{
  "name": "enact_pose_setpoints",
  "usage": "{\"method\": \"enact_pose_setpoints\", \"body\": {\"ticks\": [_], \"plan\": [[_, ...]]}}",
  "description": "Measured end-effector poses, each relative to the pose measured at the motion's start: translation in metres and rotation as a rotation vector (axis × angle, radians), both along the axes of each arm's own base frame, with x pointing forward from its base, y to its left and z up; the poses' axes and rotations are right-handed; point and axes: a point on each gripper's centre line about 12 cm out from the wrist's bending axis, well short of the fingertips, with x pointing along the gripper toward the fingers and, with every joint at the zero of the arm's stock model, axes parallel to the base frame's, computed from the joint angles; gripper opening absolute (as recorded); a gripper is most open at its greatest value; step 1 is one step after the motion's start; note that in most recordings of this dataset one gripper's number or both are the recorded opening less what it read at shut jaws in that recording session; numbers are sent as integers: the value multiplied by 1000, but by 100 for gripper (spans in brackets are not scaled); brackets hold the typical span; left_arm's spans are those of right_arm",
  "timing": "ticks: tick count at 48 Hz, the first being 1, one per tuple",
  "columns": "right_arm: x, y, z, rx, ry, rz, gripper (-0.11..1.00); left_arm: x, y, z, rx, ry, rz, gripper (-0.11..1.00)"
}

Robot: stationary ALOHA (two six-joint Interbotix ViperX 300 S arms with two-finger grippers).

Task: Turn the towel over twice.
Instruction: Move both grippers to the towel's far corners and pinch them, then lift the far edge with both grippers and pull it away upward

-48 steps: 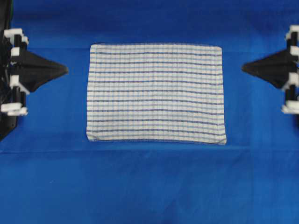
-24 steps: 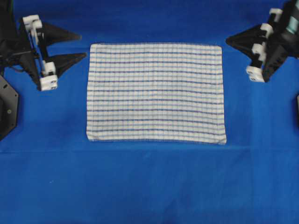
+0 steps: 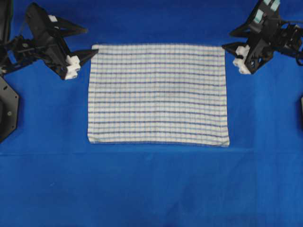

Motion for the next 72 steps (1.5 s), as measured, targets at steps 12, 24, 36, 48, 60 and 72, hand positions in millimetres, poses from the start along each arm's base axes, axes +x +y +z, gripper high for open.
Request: {"method": "enact_pose_setpoints", "body": {"ticks": [12,24,36,48,60,72], "plan": [[8,-9,-30,27,43,-11,59,7,15,-29,-24,41,34,86],[12,-14,-49,53,85,-15,58,15,21,-54,-59,99,36,81],[12,-14,-49,51,88,-14,25,15,23,-62,-82,133,42,24],[12,-14,-49,50,88,-13,5,14,22,-64,-95,154,40,3],[11,-18,-40,36,59,-28,5,15,23,-55,-78,154,31,3],[0,-36,3,-40,-54,-98,5,13,33,-3,24,71,44,3]]}}
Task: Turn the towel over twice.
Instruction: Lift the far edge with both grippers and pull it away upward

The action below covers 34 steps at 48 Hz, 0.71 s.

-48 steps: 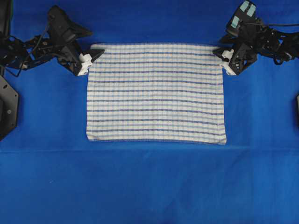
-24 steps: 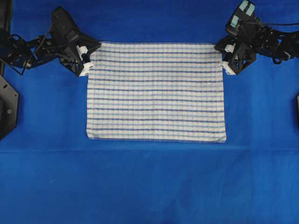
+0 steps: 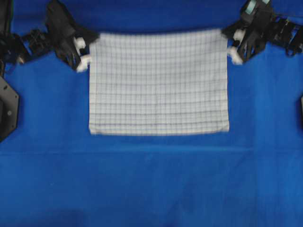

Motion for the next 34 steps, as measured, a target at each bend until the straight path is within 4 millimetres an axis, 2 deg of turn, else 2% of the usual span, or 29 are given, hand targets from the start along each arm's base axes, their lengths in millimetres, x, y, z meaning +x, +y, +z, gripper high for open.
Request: {"method": "enact_pose_setpoints", "body": {"ticks": [7,19,26,34], "plan": [[-7,-13,30,-67,-52,-33,5,-3,15,37,91,-52,25,3],[-18,-33,97,-206,-87,-60,5,-1,29,102,262,-132,30,3],[-21,-32,139,-270,-108,-53,5,-4,28,133,311,-189,37,3],[-28,-25,170,-312,-140,-54,5,-11,21,162,345,-231,37,3]]}}
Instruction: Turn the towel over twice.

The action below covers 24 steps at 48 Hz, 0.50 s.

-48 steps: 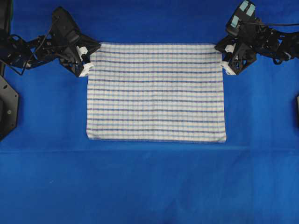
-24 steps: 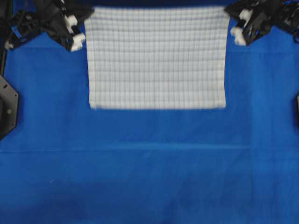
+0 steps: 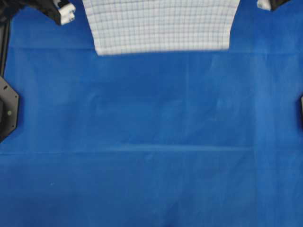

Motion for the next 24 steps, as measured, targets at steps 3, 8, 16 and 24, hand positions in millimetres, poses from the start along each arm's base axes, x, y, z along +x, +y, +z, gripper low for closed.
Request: {"method": "enact_pose_setpoints", "body": {"ticks": [3,8,16,24], "plan": [[-3,3,9,-16,-16,0,5,-2,-4,9,12,-14,-6,3],[-8,9,21,-41,-41,3,5,-5,-11,20,28,-32,-19,3],[-11,17,29,-53,-52,16,5,-6,-14,22,30,-35,-25,3],[-12,21,29,-34,-39,23,5,-5,-15,22,27,-34,-30,3]]}}
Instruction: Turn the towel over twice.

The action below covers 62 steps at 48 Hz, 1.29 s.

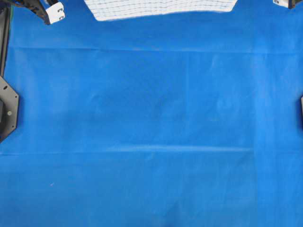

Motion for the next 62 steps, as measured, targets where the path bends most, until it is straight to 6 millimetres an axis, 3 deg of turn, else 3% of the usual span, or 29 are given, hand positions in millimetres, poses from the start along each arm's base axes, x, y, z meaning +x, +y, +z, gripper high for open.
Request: {"method": "enact_pose_setpoints", "body": {"ticks": [7,14,20,30,44,56,62], "plan": [[4,15,-12,86,36,39,5,4,-7,-8,-41,44,-28,3],[8,41,-42,237,81,89,5,11,-26,-29,-134,104,-92,3],[14,76,-79,370,144,169,5,18,-54,-57,-191,180,-185,3],[19,124,-117,500,211,288,5,22,-104,-105,-263,313,-350,3],[26,174,-176,672,281,361,5,24,-158,-152,-441,432,-484,3],[40,216,-209,764,359,426,5,28,-201,-187,-515,548,-587,3],[49,233,-217,776,402,459,5,31,-222,-201,-520,586,-647,3]]}}
